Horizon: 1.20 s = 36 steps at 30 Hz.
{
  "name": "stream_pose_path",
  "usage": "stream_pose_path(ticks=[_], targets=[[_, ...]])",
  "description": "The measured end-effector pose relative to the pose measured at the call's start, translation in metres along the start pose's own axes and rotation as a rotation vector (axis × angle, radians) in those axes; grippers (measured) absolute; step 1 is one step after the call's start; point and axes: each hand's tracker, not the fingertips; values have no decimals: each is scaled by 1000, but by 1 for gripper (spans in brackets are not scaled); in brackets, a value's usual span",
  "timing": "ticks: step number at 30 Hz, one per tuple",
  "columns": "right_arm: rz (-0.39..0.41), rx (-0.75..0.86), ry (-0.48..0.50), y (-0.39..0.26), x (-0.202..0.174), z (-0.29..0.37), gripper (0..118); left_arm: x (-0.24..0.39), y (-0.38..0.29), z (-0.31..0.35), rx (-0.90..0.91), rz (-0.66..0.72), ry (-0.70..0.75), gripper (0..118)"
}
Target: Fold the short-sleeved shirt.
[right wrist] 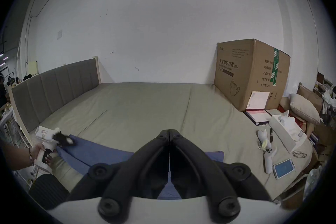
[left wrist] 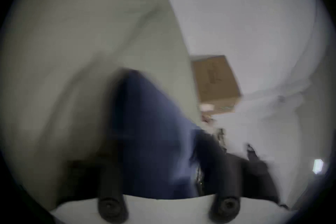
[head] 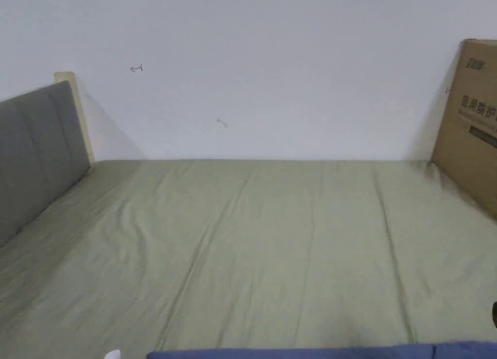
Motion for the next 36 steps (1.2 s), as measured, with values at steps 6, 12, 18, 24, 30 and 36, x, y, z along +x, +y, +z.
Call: stream_pose_path(ticks=[6,12,18,24,30,36], targets=[[-25,-29,14,0,1,-3,0,8,-9,1,24,-24,123,6],[-2,-38,41,1,0,-4,0,74,-10,26,-4,-429,446,6],[37,-42,62,-4,0,2,0,123,-28,33,46,-823,1000,7],[23,-34,93,-9,1,8,0,191,-57,-11,-31,-754,665,7],[-55,-48,105,-15,14,16,0,205,-79,-119,-263,-484,397,26],[-83,-56,76,-17,29,20,0,205,-89,-166,-330,-369,280,114]])
